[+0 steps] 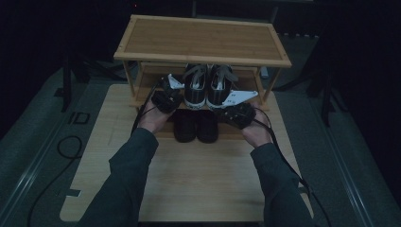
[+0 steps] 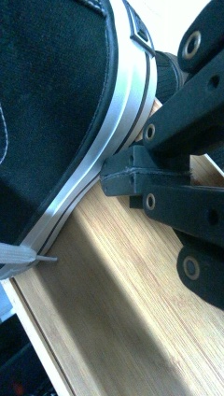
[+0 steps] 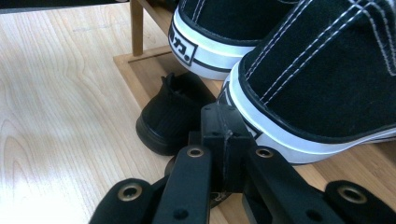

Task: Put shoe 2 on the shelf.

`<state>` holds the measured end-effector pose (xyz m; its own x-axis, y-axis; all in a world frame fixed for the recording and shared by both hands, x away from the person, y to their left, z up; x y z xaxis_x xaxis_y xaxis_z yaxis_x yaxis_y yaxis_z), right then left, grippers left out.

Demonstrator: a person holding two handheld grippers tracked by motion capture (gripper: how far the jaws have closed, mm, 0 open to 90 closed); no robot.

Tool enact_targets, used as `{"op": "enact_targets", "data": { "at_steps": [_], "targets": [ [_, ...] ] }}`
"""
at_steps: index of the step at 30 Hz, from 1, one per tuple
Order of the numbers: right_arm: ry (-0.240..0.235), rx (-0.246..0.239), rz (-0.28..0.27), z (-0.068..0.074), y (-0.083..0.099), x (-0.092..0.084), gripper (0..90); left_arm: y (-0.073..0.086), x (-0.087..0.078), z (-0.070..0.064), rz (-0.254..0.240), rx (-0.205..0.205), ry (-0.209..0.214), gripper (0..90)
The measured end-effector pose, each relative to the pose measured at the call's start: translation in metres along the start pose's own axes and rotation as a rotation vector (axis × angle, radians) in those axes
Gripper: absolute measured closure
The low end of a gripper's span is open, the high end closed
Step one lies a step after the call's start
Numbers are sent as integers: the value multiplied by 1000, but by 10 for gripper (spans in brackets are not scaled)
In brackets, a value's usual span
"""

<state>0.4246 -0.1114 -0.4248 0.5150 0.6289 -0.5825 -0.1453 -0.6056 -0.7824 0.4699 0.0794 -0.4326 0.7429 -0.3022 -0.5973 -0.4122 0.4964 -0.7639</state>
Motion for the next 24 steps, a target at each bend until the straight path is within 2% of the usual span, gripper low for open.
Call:
{"op": "enact_targets", "data": {
  "at_steps": [10, 14, 16, 20, 24],
  "targets": [
    [-16, -29, 5, 2, 6, -3, 900, -2, -1, -2, 12, 17, -17, 900],
    [-21, -12, 7, -1, 15, -9, 900, -2, -1, -3, 10, 14, -19, 900],
    [-26, -8, 4, -2, 18, -11, 900, -3, -1, -4, 7, 5, -2, 900],
    [-21, 3, 9, -6, 25, -15, 900, -4, -2, -6, -3, 24, 9, 900],
    [-18, 14, 19, -8, 31, -17, 898, -3, -2, -4, -9, 10, 26, 900]
  ]
}}
Point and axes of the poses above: each handheld gripper's, and its own axes: x roughly forward along the jaws, y roughly out of its underside, z roughly to its left, the point moved 6 cm from there along x, roughly forward along the jaws, and after that the axes turned 3 degrees about -y, right-handed, at the moved point
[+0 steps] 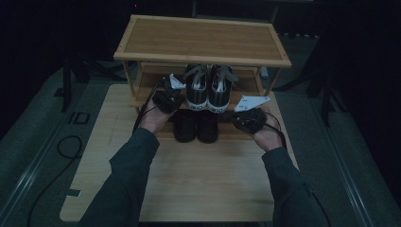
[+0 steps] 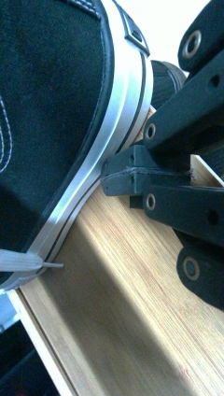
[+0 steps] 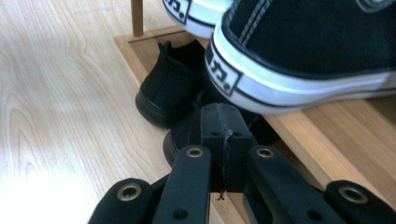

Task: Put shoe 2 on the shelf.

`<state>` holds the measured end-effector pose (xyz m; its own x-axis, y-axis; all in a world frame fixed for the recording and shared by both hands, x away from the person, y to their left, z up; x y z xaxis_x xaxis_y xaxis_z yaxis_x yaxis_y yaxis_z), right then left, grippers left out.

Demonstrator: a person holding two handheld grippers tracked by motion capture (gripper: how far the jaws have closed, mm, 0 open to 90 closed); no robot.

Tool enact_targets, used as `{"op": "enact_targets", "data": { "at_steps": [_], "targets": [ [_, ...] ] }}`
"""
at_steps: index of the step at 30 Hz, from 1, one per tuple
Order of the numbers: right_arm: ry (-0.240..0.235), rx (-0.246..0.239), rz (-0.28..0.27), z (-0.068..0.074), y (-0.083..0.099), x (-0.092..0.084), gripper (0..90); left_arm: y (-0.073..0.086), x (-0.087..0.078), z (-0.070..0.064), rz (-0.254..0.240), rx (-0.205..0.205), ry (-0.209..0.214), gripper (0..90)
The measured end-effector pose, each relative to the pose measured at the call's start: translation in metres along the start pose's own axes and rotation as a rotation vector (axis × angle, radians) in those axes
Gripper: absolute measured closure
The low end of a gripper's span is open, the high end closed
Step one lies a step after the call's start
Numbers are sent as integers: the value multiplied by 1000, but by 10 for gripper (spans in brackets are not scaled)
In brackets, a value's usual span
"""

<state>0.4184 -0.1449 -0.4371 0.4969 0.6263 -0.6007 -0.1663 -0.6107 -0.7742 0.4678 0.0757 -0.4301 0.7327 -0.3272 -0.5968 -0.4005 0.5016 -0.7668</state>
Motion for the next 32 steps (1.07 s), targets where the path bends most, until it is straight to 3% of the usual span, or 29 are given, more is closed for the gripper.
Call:
{"op": "enact_targets", "data": {
  "at_steps": [5, 15, 16, 17, 21, 32],
  "targets": [
    [2, 14, 13, -4, 8, -1, 890, 1, 0, 3, 4, 6, -3, 883],
    [9, 40, 35, -10, 22, -3, 886, 3, -6, 15, -11, -33, -25, 874],
    [9, 42, 38, -10, 24, -3, 886, 5, -7, 18, 7, -11, -29, 874],
    [8, 43, 38, -11, 25, -3, 886, 4, -7, 17, -8, -33, -31, 874],
    [11, 52, 46, -13, 31, -3, 886, 6, -10, 22, 6, -11, -36, 873],
    [10, 76, 58, -15, 42, -4, 886, 9, -15, 27, -5, -20, -39, 872]
  ]
}}
Point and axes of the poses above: each handheld gripper's, and its own axes: x roughly forward along the jaws, y roughly out of its underside, z roughly to its left, the point moved 6 cm from there along x, roughly forward along the jaws, and after that the axes turned 3 degrees about -y, right-handed, at the moved point
